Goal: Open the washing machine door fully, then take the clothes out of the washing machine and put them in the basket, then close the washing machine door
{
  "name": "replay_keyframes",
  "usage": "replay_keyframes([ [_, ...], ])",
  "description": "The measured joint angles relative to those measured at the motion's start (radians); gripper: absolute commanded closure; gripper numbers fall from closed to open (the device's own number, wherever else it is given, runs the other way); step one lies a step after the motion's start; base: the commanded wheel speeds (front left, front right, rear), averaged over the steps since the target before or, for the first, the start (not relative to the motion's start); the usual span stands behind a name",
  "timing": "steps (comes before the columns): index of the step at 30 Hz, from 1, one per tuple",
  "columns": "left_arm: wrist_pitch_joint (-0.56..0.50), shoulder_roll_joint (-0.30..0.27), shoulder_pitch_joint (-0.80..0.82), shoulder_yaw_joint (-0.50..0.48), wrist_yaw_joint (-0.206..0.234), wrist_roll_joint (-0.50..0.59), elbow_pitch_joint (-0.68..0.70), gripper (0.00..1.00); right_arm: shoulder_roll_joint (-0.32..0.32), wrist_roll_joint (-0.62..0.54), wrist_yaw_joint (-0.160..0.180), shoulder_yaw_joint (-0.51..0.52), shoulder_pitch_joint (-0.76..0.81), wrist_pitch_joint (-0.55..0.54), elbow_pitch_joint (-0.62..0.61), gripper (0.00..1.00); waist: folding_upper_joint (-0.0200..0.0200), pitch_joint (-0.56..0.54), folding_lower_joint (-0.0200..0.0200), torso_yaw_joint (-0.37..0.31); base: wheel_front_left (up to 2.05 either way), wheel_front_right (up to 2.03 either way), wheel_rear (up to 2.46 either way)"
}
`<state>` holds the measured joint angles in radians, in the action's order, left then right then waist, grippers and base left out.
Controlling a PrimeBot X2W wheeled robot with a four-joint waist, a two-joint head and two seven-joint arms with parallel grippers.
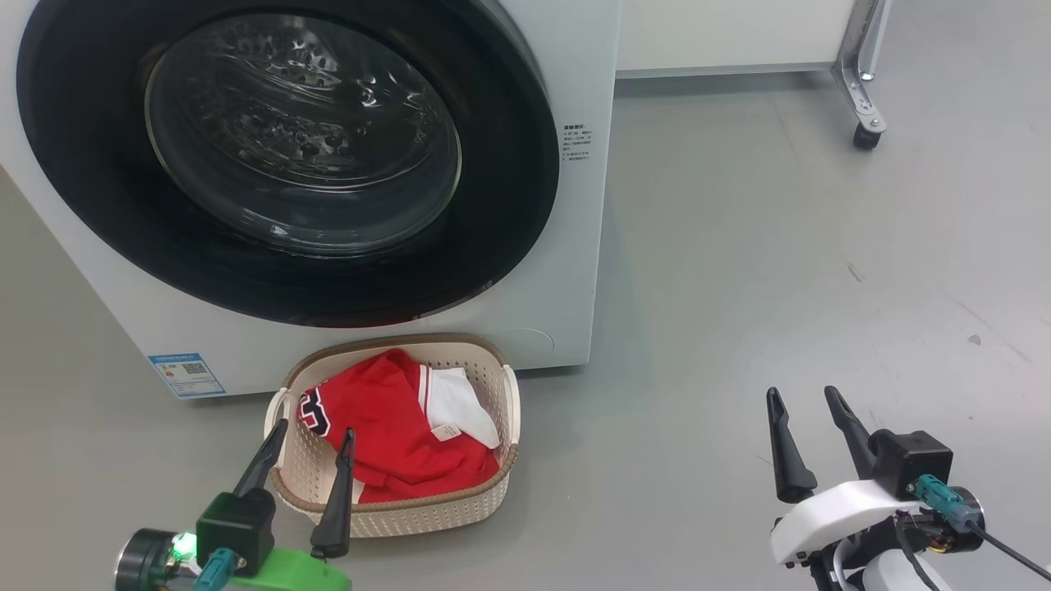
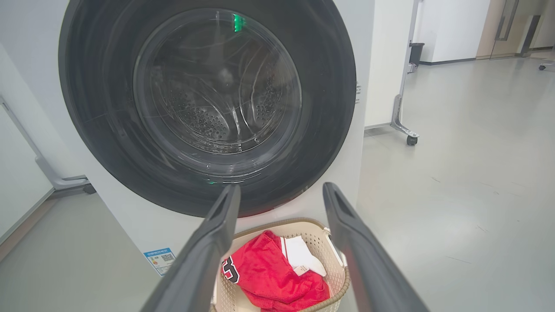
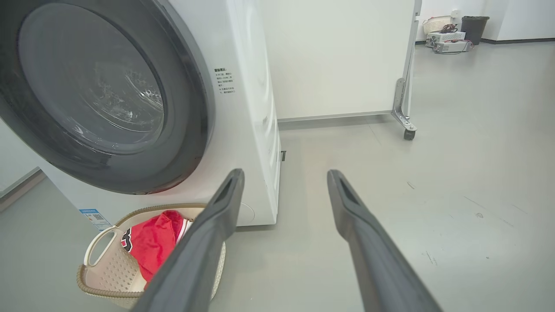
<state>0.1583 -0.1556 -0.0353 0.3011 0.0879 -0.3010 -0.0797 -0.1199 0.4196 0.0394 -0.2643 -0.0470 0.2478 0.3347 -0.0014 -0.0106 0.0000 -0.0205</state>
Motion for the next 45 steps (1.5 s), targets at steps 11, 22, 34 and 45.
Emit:
replay_keyframes([
  [11, -0.014, -0.002, -0.010, -0.001, 0.005, 0.000, 0.028, 0.00, -0.007, -0.001, 0.011, 0.005, 0.042, 0.000, -0.069, 0.00, 0.0000, 0.006, 0.0000, 0.009, 0.00, 0.00, 0.00],
  [22, -0.022, -0.004, -0.023, -0.001, 0.008, 0.002, 0.054, 0.00, -0.010, -0.003, 0.017, 0.005, 0.079, 0.000, -0.119, 0.00, 0.0000, 0.015, 0.0000, 0.016, 0.00, 0.00, 0.00],
  [34, -0.022, -0.004, -0.026, -0.004, 0.009, 0.003, 0.064, 0.00, -0.016, -0.003, 0.025, 0.008, 0.100, -0.001, -0.154, 0.00, 0.0000, 0.015, 0.0000, 0.022, 0.00, 0.00, 0.00],
  [45, -0.025, 0.011, -0.039, 0.004, 0.013, 0.013, 0.042, 1.00, -0.001, -0.002, 0.033, 0.003, 0.136, -0.005, -0.137, 1.00, 0.0000, 0.016, 0.0000, 0.026, 0.00, 0.00, 0.00],
])
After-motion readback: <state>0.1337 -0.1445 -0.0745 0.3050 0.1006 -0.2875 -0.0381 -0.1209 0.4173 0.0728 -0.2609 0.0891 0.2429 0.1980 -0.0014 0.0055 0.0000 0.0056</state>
